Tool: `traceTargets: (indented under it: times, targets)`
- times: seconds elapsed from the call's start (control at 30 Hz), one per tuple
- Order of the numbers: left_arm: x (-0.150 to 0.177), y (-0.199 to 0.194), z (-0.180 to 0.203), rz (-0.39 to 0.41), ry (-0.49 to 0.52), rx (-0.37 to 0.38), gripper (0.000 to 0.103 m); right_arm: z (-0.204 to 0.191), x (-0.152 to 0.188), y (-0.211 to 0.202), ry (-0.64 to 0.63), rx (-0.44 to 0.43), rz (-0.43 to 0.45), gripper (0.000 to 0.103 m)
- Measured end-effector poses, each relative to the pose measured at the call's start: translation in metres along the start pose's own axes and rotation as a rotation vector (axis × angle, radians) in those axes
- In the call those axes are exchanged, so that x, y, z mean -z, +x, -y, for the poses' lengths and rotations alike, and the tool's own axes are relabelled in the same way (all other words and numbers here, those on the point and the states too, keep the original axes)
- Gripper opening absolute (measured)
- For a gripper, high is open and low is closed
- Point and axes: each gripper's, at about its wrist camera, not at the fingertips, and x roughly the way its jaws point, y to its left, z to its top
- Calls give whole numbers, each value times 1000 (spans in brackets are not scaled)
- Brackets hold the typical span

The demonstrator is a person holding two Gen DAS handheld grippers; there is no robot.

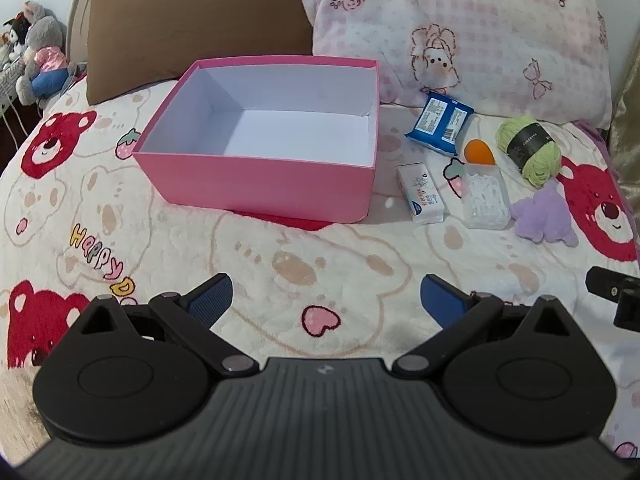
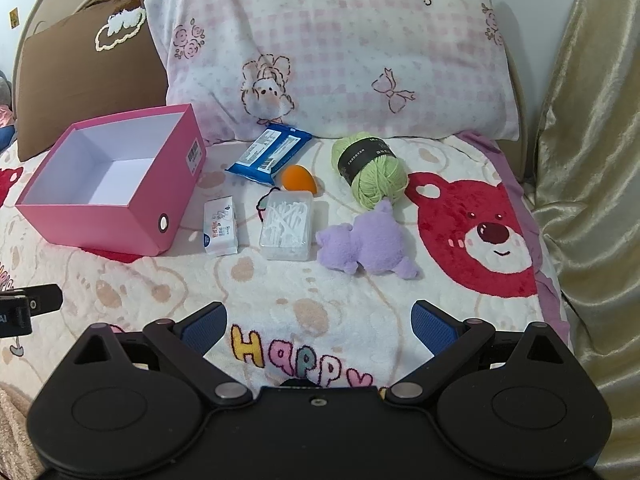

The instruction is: Organize objects

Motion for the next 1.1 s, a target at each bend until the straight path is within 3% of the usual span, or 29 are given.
traceTargets:
  times: [0.23,0.87,1.1]
  targets:
    - [2,-5,-4,26,-4,-11,103,0,0,0,2,1,1,100]
    - [6,-8,0,8,27,53,103,0,2,-5,3,1,8,100]
    - [5,-13,-5,1,-22,83,103,2,2,-11,5,-6,19,100]
